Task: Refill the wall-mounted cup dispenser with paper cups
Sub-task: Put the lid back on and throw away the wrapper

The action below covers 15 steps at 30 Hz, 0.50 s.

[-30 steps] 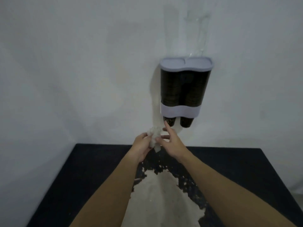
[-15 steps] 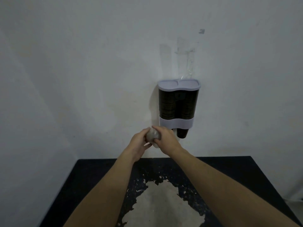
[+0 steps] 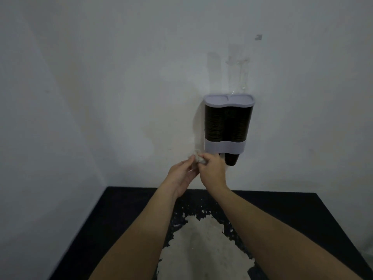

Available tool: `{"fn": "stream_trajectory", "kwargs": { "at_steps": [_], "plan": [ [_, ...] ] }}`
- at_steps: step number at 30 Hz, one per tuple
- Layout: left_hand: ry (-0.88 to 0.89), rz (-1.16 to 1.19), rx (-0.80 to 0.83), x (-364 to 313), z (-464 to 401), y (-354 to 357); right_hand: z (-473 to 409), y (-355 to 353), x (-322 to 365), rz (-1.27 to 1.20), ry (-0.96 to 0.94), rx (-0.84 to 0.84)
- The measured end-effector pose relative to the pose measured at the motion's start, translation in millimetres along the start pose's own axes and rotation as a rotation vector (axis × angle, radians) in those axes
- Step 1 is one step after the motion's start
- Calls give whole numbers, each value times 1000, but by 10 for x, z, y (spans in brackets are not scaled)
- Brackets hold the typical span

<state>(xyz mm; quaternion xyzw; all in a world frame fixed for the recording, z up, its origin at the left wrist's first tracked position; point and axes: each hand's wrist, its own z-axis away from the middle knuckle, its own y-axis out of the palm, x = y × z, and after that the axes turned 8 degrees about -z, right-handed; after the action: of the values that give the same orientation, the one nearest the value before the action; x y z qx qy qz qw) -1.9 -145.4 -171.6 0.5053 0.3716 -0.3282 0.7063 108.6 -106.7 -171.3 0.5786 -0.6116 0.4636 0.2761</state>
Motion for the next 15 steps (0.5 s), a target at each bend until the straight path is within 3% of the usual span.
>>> {"fn": "stream_trajectory", "kwargs": {
  "at_steps": [5, 9, 12, 15],
  "plan": [
    [35, 43, -237, 276, 75, -34, 315, 60, -156, -84, -10, 188],
    [114, -24, -401, 538, 109, -179, 599, 24, -435, -65, 21, 480],
    [165, -79, -413, 762, 126, -344, 621, -82, -667, -78, 37, 584],
    [183, -198, -330, 988, 75, -535, 576, -133, -886, -66, 21, 579]
  ]
}}
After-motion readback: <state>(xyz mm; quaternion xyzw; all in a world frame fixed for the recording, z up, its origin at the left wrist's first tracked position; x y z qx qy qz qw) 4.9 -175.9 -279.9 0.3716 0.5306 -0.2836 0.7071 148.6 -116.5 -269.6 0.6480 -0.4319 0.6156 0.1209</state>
